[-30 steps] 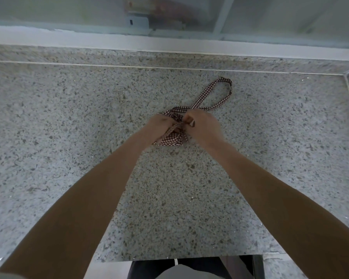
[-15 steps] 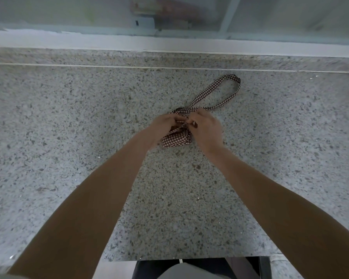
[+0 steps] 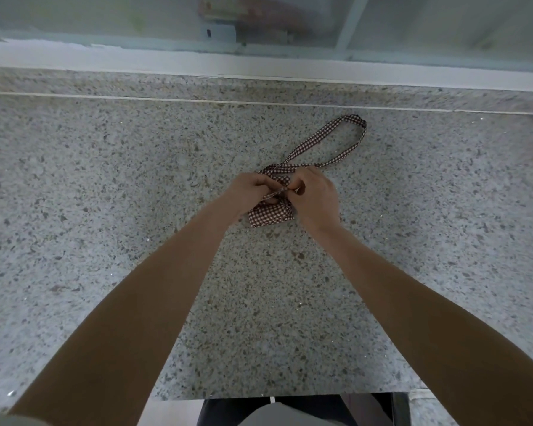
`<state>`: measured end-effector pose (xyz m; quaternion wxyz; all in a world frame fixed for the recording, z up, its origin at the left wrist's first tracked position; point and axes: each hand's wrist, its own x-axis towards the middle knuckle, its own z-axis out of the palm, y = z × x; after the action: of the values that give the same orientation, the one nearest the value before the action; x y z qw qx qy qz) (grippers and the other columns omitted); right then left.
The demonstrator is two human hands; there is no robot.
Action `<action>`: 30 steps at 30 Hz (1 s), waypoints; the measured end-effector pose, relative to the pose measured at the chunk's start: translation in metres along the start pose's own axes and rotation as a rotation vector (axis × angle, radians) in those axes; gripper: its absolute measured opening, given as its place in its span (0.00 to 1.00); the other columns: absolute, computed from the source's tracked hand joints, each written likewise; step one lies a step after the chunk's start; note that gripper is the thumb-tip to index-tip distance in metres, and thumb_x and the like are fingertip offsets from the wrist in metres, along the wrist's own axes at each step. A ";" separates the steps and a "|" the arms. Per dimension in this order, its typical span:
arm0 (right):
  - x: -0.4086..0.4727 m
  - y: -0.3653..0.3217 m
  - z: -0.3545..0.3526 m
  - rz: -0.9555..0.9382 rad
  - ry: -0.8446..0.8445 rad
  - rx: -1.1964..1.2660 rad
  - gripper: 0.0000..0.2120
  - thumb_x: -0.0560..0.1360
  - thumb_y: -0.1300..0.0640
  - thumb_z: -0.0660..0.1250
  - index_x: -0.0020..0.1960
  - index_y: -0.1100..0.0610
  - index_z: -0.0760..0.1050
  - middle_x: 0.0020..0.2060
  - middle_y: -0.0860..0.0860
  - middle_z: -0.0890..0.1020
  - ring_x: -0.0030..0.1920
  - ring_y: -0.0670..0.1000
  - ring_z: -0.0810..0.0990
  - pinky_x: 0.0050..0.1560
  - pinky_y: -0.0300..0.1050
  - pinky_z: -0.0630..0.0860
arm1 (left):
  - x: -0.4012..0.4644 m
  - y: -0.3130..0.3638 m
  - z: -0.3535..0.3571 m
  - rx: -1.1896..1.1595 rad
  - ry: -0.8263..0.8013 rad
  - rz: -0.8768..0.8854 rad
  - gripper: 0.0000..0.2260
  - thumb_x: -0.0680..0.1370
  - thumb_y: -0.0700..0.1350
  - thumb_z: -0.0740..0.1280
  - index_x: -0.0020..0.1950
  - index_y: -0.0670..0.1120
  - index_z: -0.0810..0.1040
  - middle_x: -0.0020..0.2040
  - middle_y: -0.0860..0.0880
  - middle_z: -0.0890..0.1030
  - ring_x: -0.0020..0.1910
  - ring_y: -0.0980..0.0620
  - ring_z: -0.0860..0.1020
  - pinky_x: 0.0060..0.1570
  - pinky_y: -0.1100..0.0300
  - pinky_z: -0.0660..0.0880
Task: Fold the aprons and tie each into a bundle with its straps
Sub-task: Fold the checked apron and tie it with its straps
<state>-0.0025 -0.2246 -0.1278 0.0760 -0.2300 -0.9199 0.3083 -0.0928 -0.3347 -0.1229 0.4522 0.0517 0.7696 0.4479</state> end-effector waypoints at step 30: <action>0.010 0.008 -0.006 0.826 -0.179 0.818 0.09 0.78 0.69 0.60 0.40 0.60 0.69 0.38 0.56 0.79 0.37 0.50 0.82 0.46 0.46 0.81 | -0.010 -0.017 0.004 -0.264 0.132 0.046 0.10 0.80 0.40 0.60 0.38 0.46 0.69 0.45 0.51 0.82 0.46 0.53 0.77 0.48 0.55 0.71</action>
<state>-0.0065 -0.2112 -0.1276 -0.0460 -0.4942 -0.5633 0.6606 -0.0782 -0.3468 -0.1298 0.3932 -0.0199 0.7307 0.5578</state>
